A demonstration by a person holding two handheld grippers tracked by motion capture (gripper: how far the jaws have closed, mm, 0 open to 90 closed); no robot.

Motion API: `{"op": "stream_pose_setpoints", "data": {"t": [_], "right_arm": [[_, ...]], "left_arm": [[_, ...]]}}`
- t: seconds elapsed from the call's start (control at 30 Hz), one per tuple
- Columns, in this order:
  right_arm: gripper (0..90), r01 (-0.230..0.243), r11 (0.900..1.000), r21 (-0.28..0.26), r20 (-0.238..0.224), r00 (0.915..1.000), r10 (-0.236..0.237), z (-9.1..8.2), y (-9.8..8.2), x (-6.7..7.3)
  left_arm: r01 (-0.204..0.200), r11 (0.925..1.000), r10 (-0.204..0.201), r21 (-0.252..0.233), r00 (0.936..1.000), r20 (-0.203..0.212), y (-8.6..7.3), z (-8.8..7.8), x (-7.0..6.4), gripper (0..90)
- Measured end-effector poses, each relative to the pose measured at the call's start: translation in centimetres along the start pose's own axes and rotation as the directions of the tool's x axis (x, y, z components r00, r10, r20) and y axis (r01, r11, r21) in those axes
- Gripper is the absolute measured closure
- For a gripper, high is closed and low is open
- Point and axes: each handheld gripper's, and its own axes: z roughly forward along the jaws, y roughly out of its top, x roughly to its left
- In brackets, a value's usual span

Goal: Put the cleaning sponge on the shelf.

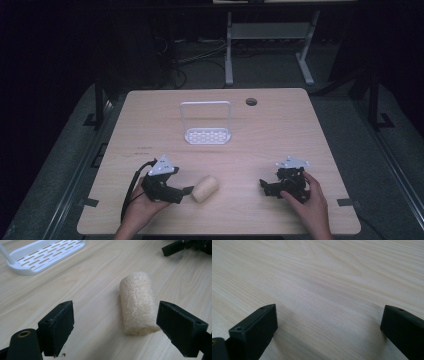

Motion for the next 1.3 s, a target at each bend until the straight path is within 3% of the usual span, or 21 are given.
{"op": "stream_pose_setpoints", "data": {"t": [0.67, 1.3], "right_arm": [[0.6, 0.0, 1.0, 0.0, 0.0, 1.0, 0.0, 0.0, 0.0, 0.0], [0.6, 0.0, 1.0, -0.001, 0.0, 1.0, 0.0, 0.0, 0.0, 0.0]], "left_arm": [[-0.023, 0.9997, 0.022, 0.007, 0.998, 0.059, 1.1, 1.9, -1.8, 14.1], [-0.044, 0.9985, 0.042, 0.033, 0.9968, 0.068, 1.7, 4.4, -2.4, 14.2]]}}
